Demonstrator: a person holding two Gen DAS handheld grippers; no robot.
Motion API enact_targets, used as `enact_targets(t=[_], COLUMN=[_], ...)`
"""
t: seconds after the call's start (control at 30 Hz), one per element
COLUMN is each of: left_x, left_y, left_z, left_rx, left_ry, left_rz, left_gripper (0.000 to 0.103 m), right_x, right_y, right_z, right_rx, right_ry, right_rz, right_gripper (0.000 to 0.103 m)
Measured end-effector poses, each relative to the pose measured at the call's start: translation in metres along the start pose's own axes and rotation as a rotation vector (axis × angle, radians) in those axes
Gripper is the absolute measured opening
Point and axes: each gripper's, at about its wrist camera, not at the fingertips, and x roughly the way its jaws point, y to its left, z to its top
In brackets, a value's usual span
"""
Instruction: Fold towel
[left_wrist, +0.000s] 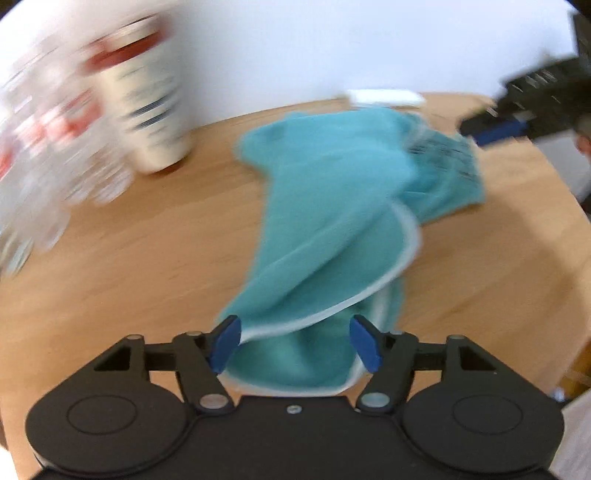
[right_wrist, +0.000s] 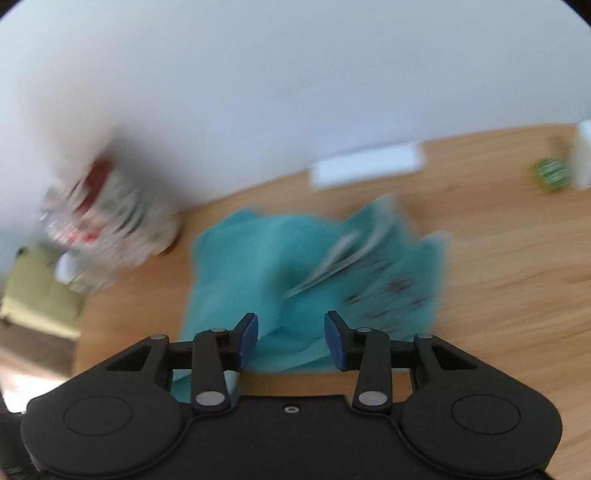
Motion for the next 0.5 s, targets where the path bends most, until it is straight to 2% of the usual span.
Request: enact_targets(t=[0.07,0.17,0.23,0.3,0.5], left_x=[0.009,0.029,0.043,0.055,0.048], left_y=[-0.017,-0.038,-0.047,-0.053,-0.059], left_z=[0.009,0.023,0.031,0.038,0.041], left_rx=[0.065,0.145,0.170,0.187,0.223], left_ry=[-0.015,-0.022,-0.021,-0.011,0.000], left_rz=[-0.005,0.025,0.051,0.083,0.056], left_gripper=[0.067,0.067,0.067,0.067,0.067], right_x=[0.000,0.006,0.010,0.015,0.044], right_y=[-0.016,-0.025,-0.028,-0.026,-0.032], right_z=[0.009,0.016,0.019,0.020,0.035], right_rx=[-0.017,-0.046,-0.118,-0.167,-0.159], right_ry=[0.000,0.006,0.006,0.008,0.065], right_rz=[-0.048,-0.071,-0.074,-0.089,-0.090], right_gripper=[0.045,0.046,0.057,0.061,0.061])
